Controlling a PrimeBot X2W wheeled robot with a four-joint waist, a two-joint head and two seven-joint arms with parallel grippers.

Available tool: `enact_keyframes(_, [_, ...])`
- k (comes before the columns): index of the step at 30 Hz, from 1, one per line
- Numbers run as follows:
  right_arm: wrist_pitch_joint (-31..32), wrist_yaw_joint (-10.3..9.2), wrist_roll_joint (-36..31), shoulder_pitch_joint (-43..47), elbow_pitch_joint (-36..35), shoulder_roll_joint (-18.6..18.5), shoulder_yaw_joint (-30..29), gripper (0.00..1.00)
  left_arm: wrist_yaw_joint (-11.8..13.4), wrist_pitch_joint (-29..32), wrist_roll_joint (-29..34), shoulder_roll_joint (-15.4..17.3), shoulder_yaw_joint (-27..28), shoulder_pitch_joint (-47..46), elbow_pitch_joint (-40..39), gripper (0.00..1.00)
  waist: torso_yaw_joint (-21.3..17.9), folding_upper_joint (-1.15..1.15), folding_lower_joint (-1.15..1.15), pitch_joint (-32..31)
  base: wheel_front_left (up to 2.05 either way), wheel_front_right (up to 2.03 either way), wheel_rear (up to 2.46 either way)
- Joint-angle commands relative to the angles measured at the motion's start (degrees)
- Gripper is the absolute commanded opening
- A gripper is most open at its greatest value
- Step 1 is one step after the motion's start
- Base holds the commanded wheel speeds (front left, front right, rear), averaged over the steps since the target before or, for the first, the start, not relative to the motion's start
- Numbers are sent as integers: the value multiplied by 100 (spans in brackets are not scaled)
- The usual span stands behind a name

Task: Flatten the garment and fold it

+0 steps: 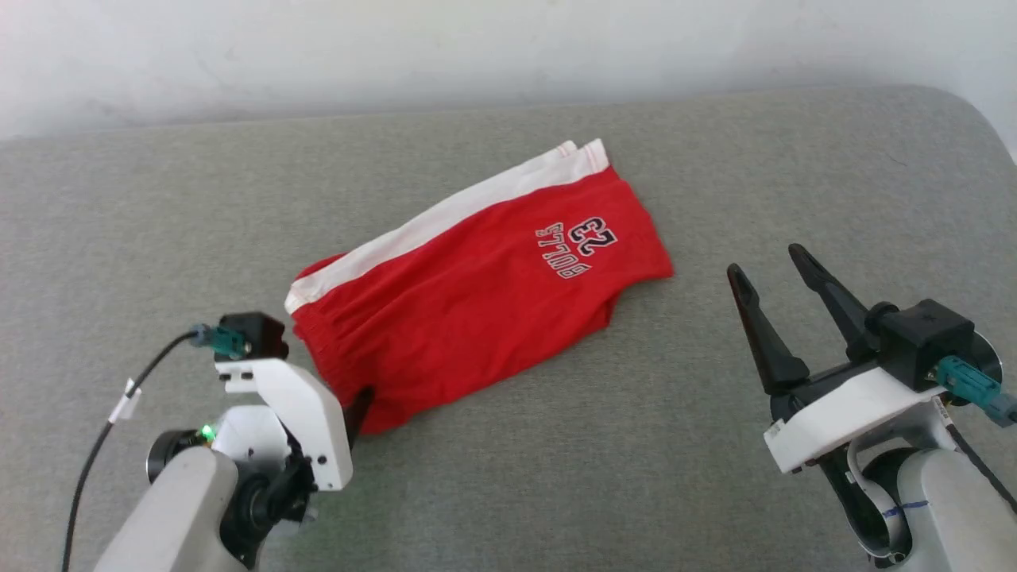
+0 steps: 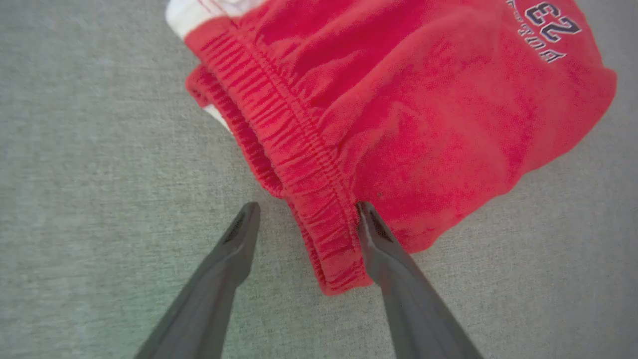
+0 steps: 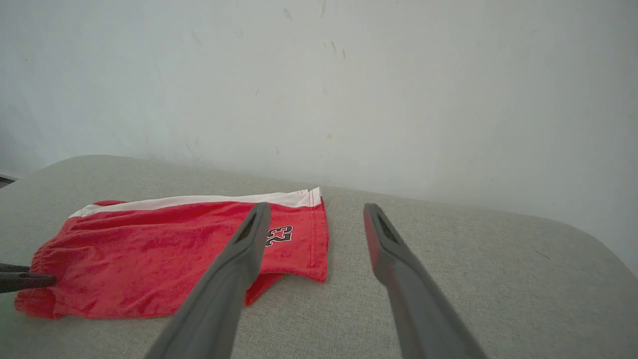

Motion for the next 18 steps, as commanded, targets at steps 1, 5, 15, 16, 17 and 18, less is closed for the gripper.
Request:
enact_keyframes(1, [37, -4, -4, 54, -74, 31, -32, 100, 35, 49, 13, -4, -42, -17, 136, 100, -139, 0, 1, 97, 0, 0, 0])
enact_keyframes(5, [196, -4, 78, -10, -95, -5, -51, 100, -61, 305, 46, -91, -285, -169, 585, 100, -190, 0, 1, 221, 0, 0, 0])
enact_keyframes(15, [1141, -4, 682, -1111, 1001, -266, 129, 100, -402, 537, -24, -319, -634, -353, 860, 0, 25, 0, 1, 416, 0, 0, 0])
enact_keyframes(16, [1274, -4, 783, -1281, 1196, -251, 178, 100, -427, 523, -24, -328, -643, -380, 820, 0, 78, 0, 1, 436, 0, 0, 0])
enact_keyframes(17, [1447, -4, 845, -1451, 1422, -270, 241, 100, -451, 509, -22, -338, -652, -411, 769, 0, 145, 0, 1, 459, 0, 0, 0])
enact_keyframes(18, [1637, -4, 912, -1627, 1645, -288, 335, 100, -469, 495, -9, -341, -662, -450, 708, 0, 214, 0, 1, 490, 0, 0, 0])
